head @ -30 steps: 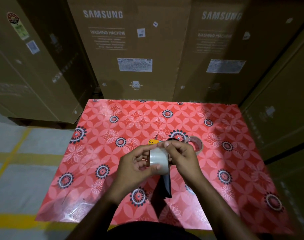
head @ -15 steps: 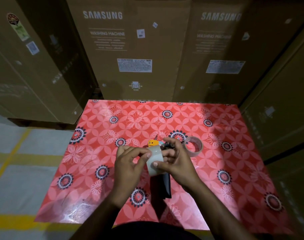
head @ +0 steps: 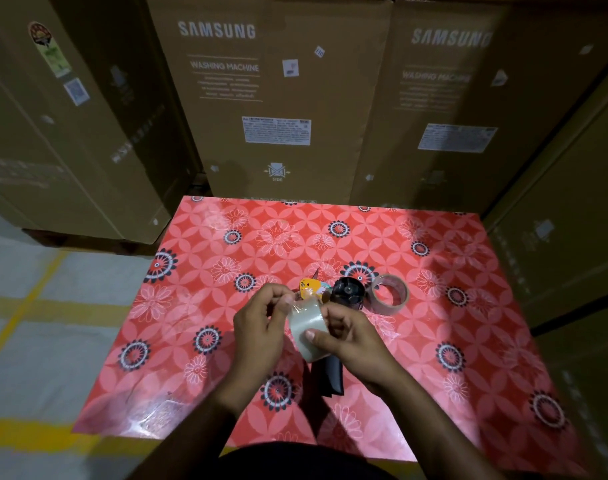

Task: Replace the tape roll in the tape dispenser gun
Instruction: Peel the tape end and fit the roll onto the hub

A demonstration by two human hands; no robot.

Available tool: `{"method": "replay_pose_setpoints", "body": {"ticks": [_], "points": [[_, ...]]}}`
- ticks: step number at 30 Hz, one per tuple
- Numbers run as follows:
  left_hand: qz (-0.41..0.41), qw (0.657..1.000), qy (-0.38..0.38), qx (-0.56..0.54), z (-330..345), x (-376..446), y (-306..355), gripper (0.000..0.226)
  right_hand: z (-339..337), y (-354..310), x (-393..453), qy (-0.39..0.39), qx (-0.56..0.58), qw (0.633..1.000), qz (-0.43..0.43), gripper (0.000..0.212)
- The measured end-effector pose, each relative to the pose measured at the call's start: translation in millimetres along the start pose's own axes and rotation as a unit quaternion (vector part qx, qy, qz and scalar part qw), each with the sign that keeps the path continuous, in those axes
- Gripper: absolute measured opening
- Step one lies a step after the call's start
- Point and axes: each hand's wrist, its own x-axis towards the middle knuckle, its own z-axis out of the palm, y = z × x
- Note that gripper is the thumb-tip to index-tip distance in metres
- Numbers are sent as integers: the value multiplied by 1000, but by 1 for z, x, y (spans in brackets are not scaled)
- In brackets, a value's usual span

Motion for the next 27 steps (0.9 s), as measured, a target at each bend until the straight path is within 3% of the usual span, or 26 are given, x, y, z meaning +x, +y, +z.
{"method": "replay_pose_setpoints", "body": {"ticks": [5, 7, 10, 12, 16, 22, 25, 27], "points": [[81, 994, -33, 70, 3, -4, 6, 11, 8, -7, 5, 13, -23, 999, 25, 25], [42, 997, -7, 57, 5, -1, 7, 11, 10, -5, 7, 21, -58, 998, -9, 22], [-70, 994, 20, -83, 5, 9, 7, 14, 5, -3, 4, -4, -82, 996, -34, 20], [-96, 987, 15, -130, 4, 14, 6, 15, 4, -2, 2, -12, -103, 994, -41, 23], [-51, 991, -14, -127, 3, 13, 9, 14, 5, 1, 4, 68, -196, 976, -68, 35], [34, 999, -17, -37, 3, 8, 11, 12, 10, -8, 9, 114, -135, 984, -31, 30], [-46, 994, 0, -99, 5, 12, 5, 12, 7, -8, 8, 90, -157, 983, -39, 13], [-135, 976, 24, -168, 6, 16, 2, 15, 3, -10, 6, 66, -198, 977, -49, 18]]}}
